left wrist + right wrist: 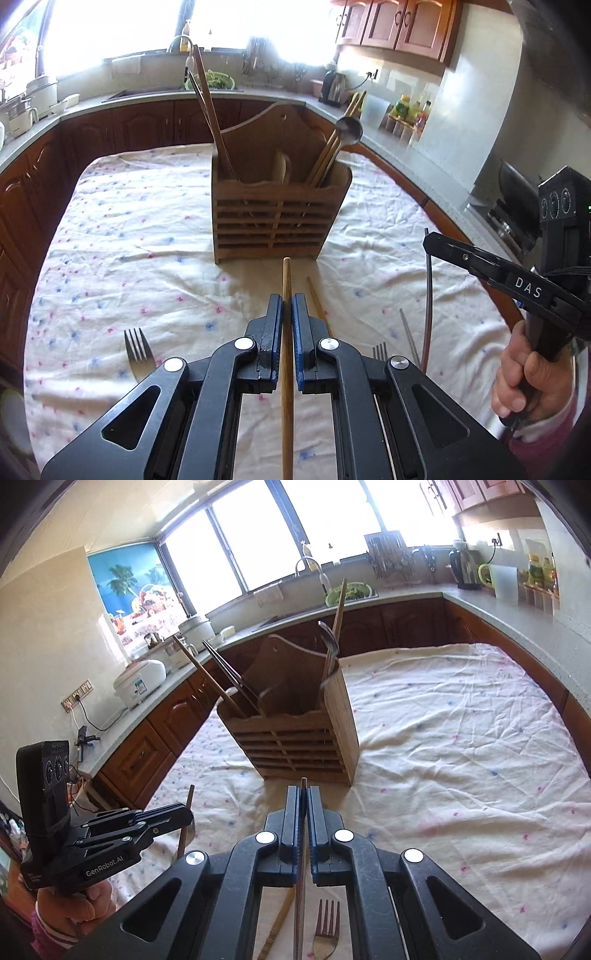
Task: Organize utensils
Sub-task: 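Lift both chopsticks and lower them into the wooden holder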
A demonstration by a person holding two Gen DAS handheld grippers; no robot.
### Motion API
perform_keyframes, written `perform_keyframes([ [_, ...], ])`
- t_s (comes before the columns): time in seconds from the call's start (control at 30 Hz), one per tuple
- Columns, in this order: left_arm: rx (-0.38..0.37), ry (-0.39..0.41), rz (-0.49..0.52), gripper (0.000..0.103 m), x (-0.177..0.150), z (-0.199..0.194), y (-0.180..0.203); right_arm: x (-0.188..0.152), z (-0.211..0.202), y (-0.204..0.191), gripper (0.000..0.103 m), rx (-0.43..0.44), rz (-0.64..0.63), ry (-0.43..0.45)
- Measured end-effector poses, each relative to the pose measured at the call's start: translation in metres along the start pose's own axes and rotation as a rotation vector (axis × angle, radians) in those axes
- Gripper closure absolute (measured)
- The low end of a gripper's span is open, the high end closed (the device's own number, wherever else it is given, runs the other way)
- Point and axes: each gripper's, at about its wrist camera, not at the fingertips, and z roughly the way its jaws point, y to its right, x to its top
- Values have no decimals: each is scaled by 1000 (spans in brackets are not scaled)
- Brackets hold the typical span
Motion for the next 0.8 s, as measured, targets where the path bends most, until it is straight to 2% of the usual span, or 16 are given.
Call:
perform_keyframes([
  [0.13, -11, 78, -11, 98, 2, -33, 2, 9, -27, -13, 99, 13, -14, 77],
  [0.3, -16, 134, -30, 98, 2, -57, -4, 17, -53, -24, 99, 9, -34, 151],
  [0.8, 12, 236, -54, 98, 17, -84, -12, 33, -62, -26, 99, 2, -56, 197],
])
